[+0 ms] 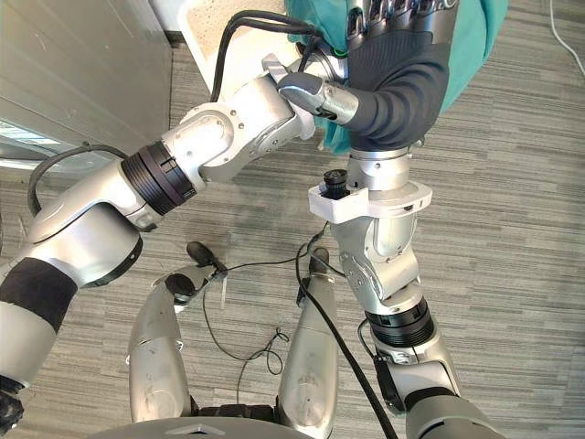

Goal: Pick up the laundry basket with both hands and put the clothes into the washing machine.

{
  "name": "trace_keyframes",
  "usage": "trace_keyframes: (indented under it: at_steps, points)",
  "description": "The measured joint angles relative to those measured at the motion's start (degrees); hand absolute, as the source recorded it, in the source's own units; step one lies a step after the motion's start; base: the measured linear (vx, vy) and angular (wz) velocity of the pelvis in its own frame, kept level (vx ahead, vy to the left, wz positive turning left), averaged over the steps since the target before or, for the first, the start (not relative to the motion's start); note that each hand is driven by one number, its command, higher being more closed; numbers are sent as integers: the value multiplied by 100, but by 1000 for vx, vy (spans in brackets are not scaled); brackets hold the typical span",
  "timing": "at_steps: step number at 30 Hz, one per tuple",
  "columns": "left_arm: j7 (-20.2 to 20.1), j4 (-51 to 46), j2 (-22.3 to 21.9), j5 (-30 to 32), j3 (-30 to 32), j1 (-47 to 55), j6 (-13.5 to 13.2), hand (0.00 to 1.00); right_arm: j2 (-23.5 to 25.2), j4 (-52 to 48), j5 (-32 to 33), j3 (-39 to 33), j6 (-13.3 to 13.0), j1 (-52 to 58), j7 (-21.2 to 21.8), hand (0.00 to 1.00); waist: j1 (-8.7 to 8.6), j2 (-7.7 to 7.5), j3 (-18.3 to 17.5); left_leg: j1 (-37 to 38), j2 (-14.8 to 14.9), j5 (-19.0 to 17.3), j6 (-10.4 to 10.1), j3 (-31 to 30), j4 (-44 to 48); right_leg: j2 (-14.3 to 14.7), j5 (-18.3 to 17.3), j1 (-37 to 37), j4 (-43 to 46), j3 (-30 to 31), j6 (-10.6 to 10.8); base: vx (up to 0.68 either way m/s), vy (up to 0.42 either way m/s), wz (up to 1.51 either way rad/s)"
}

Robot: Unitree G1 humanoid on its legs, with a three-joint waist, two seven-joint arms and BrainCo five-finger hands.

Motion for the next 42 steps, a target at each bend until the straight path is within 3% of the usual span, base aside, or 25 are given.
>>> trace_keyframes:
  at_steps: [3,7,9,11,13,16,21,23,24,27,33,38,42]
  points:
    - [0,19,-144,-226,112,64,-5,0,97,-24,-29,-7,26,11,-1,0,-5,8,-16,254,-113,-239,1,-72,222,-184,-307,257,318,32,-39,63,-46,17]
    - [-30,19,-566,-800,635,556,-10,0,236,-24,-37,-8,175,7,-12,0,36,1,-55,456,-326,-430,39,-230,373,-308,-713,344,889,287,-357,43,-78,27]
    - [-71,41,-791,-1248,875,734,-18,0,231,-19,-43,-42,231,-4,-20,0,2,0,-56,462,-488,-349,163,-318,273,-209,-885,290,997,705,-264,7,-118,35]
    - [-136,195,-962,-1853,1087,886,-93,0,237,29,-202,-128,402,-12,-59,0,-9,-4,-56,438,-516,-123,156,-351,69,39,-986,306,852,1085,-166,-17,-185,7]
    - [-333,399,-1252,-2559,1476,1126,-91,0,236,210,-307,-249,568,-43,-135,0,-71,-5,-56,417,-496,244,-20,-360,-324,176,-776,359,501,954,131,-38,-169,-9]
    - [-502,459,-1647,-3428,1831,1366,109,0,233,416,-488,-299,754,-30,-189,0,-179,-29,-42,578,-593,798,-91,-315,-1061,244,-528,395,273,718,28,-25,-200,7]
    - [-827,449,-1740,-4403,2167,1818,174,0,259,589,-481,-215,987,98,-161,0,-128,-36,-44,1204,-586,861,-288,-288,-1513,309,-635,902,169,546,-131,-43,-181,-1]
    - [-877,423,-1737,-4517,2169,1847,183,0,275,592,-475,-212,995,129,-142,0,-165,-76,-69,1248,-532,748,-283,-52,-1527,221,-589,951,-75,373,-292,-12,-111,17]
    - [-878,374,-1736,-4628,2169,1970,183,0,326,593,-474,-185,1023,170,-142,0,-144,-92,-76,1361,-352,568,-271,-63,-843,281,-549,971,-80,333,-285,60,-55,3]
    - [-881,119,-1701,-4677,2191,2345,182,0,432,596,-468,-124,1026,305,-145,0,-146,-180,-124,1451,-377,440,-371,-78,-1048,306,-510,992,-15,254,-247,40,-39,7]
    - [-831,-67,-1663,-4888,2223,2574,105,0,470,613,-419,-18,1015,264,-197,0,-75,-246,-181,1544,-516,860,-338,-372,-1537,260,-574,1316,-5,-205,-357,18,-95,31]
    - [-824,-51,-1623,-4775,2190,2587,53,0,407,639,-416,13,926,215,-222,0,11,-392,-566,1743,-683,1154,-351,-259,-2086,177,-648,1376,-57,-392,-420,23,-109,21]
    - [-823,-74,-1319,-4468,1902,2585,-143,0,426,637,-224,123,801,274,-204,0,32,-433,-682,1706,-532,1119,-427,-178,-1938,287,-542,1372,-196,-354,-437,39,-64,-16]
